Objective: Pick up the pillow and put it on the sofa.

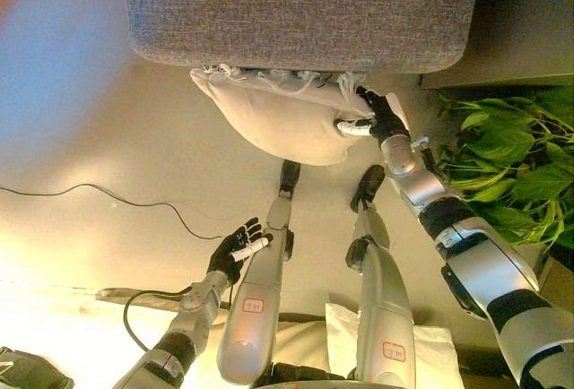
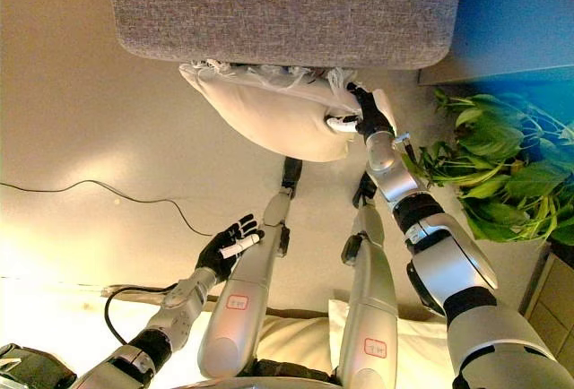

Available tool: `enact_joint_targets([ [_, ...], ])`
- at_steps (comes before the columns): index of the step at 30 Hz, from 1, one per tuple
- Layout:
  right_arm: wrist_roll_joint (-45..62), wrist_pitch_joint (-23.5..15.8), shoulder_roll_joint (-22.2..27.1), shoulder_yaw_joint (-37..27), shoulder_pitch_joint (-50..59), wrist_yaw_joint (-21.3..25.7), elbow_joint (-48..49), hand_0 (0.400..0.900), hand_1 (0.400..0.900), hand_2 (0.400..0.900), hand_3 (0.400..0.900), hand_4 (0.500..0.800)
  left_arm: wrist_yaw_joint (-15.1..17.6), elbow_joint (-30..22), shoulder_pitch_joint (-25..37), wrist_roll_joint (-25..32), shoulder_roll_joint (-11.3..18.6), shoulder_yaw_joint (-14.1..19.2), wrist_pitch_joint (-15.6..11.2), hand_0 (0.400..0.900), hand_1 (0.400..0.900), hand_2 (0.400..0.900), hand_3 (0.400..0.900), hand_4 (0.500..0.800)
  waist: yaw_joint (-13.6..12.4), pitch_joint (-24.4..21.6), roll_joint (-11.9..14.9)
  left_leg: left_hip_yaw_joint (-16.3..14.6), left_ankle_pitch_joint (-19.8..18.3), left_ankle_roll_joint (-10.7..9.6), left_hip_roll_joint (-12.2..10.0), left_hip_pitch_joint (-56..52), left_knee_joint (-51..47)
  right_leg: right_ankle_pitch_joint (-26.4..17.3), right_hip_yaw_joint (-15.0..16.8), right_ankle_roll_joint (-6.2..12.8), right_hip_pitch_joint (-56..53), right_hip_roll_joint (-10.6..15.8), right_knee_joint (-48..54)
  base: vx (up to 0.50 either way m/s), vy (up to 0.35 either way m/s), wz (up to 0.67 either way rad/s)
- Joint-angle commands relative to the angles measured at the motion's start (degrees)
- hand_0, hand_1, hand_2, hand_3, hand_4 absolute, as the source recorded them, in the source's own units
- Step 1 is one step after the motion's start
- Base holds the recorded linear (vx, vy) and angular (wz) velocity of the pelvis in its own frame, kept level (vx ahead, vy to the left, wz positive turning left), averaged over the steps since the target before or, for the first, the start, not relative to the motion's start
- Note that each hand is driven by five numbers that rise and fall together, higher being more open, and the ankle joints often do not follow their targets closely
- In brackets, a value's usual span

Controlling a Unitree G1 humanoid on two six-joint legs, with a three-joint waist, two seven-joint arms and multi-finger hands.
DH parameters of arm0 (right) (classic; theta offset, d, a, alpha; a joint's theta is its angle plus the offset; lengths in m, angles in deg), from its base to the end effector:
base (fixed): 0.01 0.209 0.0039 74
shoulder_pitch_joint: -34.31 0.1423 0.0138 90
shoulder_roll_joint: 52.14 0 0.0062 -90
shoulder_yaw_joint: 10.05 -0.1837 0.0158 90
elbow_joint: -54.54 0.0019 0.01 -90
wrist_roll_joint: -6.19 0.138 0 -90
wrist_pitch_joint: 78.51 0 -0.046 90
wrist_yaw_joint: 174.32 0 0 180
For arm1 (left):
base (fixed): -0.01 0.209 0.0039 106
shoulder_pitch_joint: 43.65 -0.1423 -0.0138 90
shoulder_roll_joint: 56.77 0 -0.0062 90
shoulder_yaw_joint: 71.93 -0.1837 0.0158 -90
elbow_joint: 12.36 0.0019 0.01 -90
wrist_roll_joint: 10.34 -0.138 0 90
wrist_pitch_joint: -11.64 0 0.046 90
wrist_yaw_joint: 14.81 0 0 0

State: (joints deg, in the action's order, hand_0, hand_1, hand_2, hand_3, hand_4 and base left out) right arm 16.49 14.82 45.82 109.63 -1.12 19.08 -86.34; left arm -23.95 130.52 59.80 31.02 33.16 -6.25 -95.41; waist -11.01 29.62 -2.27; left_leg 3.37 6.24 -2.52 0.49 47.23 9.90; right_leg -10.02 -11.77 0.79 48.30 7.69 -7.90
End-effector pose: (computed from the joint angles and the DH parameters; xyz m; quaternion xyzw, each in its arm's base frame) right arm 0.3529 -0.1631 0.1338 -0.2968 0.0031 -0.0182 0.9548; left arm 0.1993 0.1862 -0.0553 -0.1069 0.2252 -0.0607 0.9665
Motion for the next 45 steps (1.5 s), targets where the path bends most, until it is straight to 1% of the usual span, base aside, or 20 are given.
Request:
enact_joint_targets([
  [1,0.74,-0.40,0.51,3.95,-0.48,-2.67,6.22,0.900,0.900,0.900,0.900,0.800,-1.01,-3.15,-6.26,-1.33,-3.12,-3.98,1.03,0.900,0.900,0.900,0.900,0.800,0.37,0.17,-5.93,-3.09,4.09,1.39,3.21,0.80,-7.38,6.37,1.29,3.25,0.95,-2.58,-6.19,-0.02,0.013,-0.03],
  [2,0.28,-0.02,0.27,4.08,-0.68,-3.13,6.45,0.859,0.859,0.859,0.859,0.775,-0.92,-3.24,-6.35,-1.37,-3.11,-3.91,1.06,0.900,0.900,0.900,0.900,0.800,0.38,0.17,-5.97,-3.03,4.08,1.36,3.26,0.59,-7.38,6.36,1.31,3.26,0.77,-2.61,-6.17,-0.01,0.011,-0.03],
  [3,-0.04,-0.33,0.11,4.26,-0.89,-3.32,6.39,0.537,0.537,0.537,0.537,0.582,-0.88,-3.33,-6.44,-1.46,-3.11,-3.79,1.10,0.900,0.900,0.900,0.900,0.800,0.36,0.17,-6.00,-3.07,4.10,1.37,3.25,0.49,-7.42,6.30,1.30,3.26,0.67,-2.63,-6.09,-0.01,0.008,-0.03],
  [4,-0.40,-0.45,0.09,4.45,-1.03,-3.34,6.46,0.400,0.400,0.400,0.400,0.500,-0.83,-3.34,-6.52,-1.58,-3.11,-3.67,1.10,0.900,0.900,0.900,0.900,0.800,0.36,0.17,-6.00,-3.08,4.09,1.36,3.26,0.39,-7.41,6.31,1.27,3.24,0.57,-2.66,-6.10,-0.01,0.005,-0.04],
  [10,-1.37,-0.67,-0.29,5.20,-2.15,-3.32,6.49,0.400,0.400,0.400,0.400,0.500,-0.04,-2.57,-6.56,-1.80,-3.05,-3.42,0.89,0.900,0.900,0.900,0.900,0.800,0.59,0.17,-5.68,-3.20,3.96,1.33,3.11,-1.51,-8.02,6.37,1.12,3.13,-0.97,-2.92,-6.06,-0.02,-0.010,-0.05],
  [15,-1.94,-2.30,-0.87,4.93,-3.42,-3.39,5.62,0.400,0.400,0.400,0.400,0.500,-0.02,-1.22,-6.74,-1.99,-2.92,-2.76,-0.05,0.900,0.900,0.900,0.900,0.800,0.87,0.17,-5.10,-3.25,3.78,1.30,3.04,-4.74,-9.01,6.39,1.03,3.02,-4.10,-3.18,-5.37,-0.04,-0.028,-0.07],
  [17,-2.24,-2.77,-0.89,5.07,-3.89,-4.08,5.92,0.400,0.400,0.400,0.400,0.500,0.11,-1.07,-6.75,-2.10,-2.90,-2.60,0.09,0.900,0.900,0.900,0.900,0.800,1.04,0.17,-4.87,-3.16,3.57,1.30,2.95,-6.40,-9.41,6.45,1.07,2.97,-5.55,-3.23,-4.99,-0.05,-0.034,-0.06],
  [21,-4.37,-3.99,-0.83,5.98,-5.77,-5.81,7.89,0.400,0.400,0.400,0.400,0.500,0.08,0.52,-6.65,-2.36,-2.59,-1.71,1.33,0.900,0.900,0.900,0.900,0.800,1.62,0.17,-3.93,-3.22,2.78,1.15,2.59,-12.22,-10.05,6.99,1.04,3.06,-10.87,-3.10,-4.31,-0.07,-0.035,-0.08],
  [25,-4.99,-5.53,0.39,6.31,-8.49,-6.80,11.72,0.400,0.400,0.400,0.400,0.500,-0.03,3.02,-6.37,-3.35,-1.54,0.25,3.38,0.900,0.900,0.900,0.900,0.800,2.15,0.17,-2.18,-3.50,1.77,0.87,1.94,-20.44,-10.83,7.92,0.73,3.36,-19.13,-2.73,-3.18,-0.06,-0.071,-0.05],
  [27,-4.82,-5.41,1.33,6.00,-10.19,-6.96,14.88,0.400,0.400,0.400,0.400,0.500,-0.37,4.45,-6.66,-4.60,-0.90,1.51,4.28,0.900,0.900,0.900,0.900,0.800,2.26,0.17,-1.20,-3.43,0.91,0.73,1.71,-25.06,-11.00,8.53,0.47,3.54,-23.91,-2.46,-2.63,0.00,-0.119,-0.05],
  [31,-6.85,-4.26,3.00,4.63,-15.53,-8.21,23.14,0.400,0.400,0.400,0.400,0.500,-0.95,6.39,-9.05,-7.21,0.11,4.08,6.46,0.900,0.900,0.900,0.900,0.800,2.35,-4.70,1.03,-3.11,-0.77,0.50,1.27,-31.59,-12.21,9.41,-0.04,4.07,-31.44,-2.21,-0.24,0.09,-0.113,-0.07],
  [35,-9.92,-3.49,5.41,2.13,-19.44,-11.31,31.23,0.400,0.400,0.400,0.400,0.500,-0.54,7.92,-11.23,-10.38,0.38,6.56,8.58,0.900,0.900,0.900,0.900,0.800,2.45,-10.20,2.90,-2.33,-2.11,0.46,1.05,-37.14,-13.65,10.27,-0.58,4.09,-38.48,-2.85,2.88,0.12,-0.129,-0.06],
  [38,-10.47,-0.33,7.64,0.39,-20.44,-14.85,37.85,0.400,0.400,0.400,0.400,0.500,-0.04,9.02,-12.41,-12.59,0.18,8.22,11.02,0.900,0.900,0.900,0.900,0.800,2.49,-14.30,4.02,-1.81,-2.84,0.55,0.99,-40.15,-13.62,10.66,-0.84,3.92,-42.03,-3.07,3.70,0.20,-0.095,-0.04],
  [40,-10.31,1.69,9.91,-1.42,-20.69,-18.01,41.45,0.400,0.400,0.400,0.400,0.500,-0.62,9.89,-13.56,-13.98,0.17,9.53,12.46,0.900,0.900,0.900,0.900,0.800,2.37,-17.07,4.29,-1.14,-3.41,0.66,0.97,-42.29,-13.59,11.07,-0.86,3.71,-44.21,-3.29,3.87,0.27,-0.039,-0.05],
  [41,-11.02,1.72,10.59,-2.31,-20.90,-18.98,42.42,0.400,0.400,0.400,0.400,0.500,-0.66,10.01,-14.20,-14.40,0.05,9.96,12.81,0.900,0.900,0.900,0.900,0.800,2.34,-18.08,4.37,-0.91,-3.71,0.71,1.01,-43.11,-13.66,11.22,-0.80,3.71,-45.04,-3.40,4.08,0.24,-0.021,-0.02],
  [43,-10.79,3.20,12.40,-3.69,-20.25,-20.83,44.61,0.400,0.400,0.400,0.400,0.500,-0.81,10.66,-15.19,-15.41,0.08,10.91,13.58,0.900,0.900,0.900,0.900,0.800,2.18,-19.92,4.66,-0.76,-3.99,0.74,0.95,-44.31,-13.85,11.28,-0.75,3.70,-46.47,-3.59,4.71,0.17,-0.020,0.00],
  [44,-10.79,3.25,12.43,-3.73,-20.31,-20.86,44.69,0.400,0.400,0.400,0.400,0.500,-0.81,10.66,-15.20,-15.42,0.08,10.90,13.58,0.900,0.900,0.900,0.900,0.800,2.17,-19.89,4.64,-0.75,-4.02,0.74,0.94,-44.37,-13.85,11.27,-0.75,3.70,-46.55,-3.60,4.76,0.17,-0.020,0.04],
  [45,-10.64,3.84,14.00,-4.99,-19.51,-22.05,45.72,0.400,0.400,0.400,0.400,0.500,-0.81,11.28,-15.90,-16.12,0.20,11.72,14.11,0.900,0.900,0.900,0.900,0.800,2.02,-21.15,4.83,-0.74,-4.24,0.70,0.83,-45.17,-13.95,11.40,-0.86,3.63,-47.50,-3.69,5.10,0.13,-0.020,0.07],
])
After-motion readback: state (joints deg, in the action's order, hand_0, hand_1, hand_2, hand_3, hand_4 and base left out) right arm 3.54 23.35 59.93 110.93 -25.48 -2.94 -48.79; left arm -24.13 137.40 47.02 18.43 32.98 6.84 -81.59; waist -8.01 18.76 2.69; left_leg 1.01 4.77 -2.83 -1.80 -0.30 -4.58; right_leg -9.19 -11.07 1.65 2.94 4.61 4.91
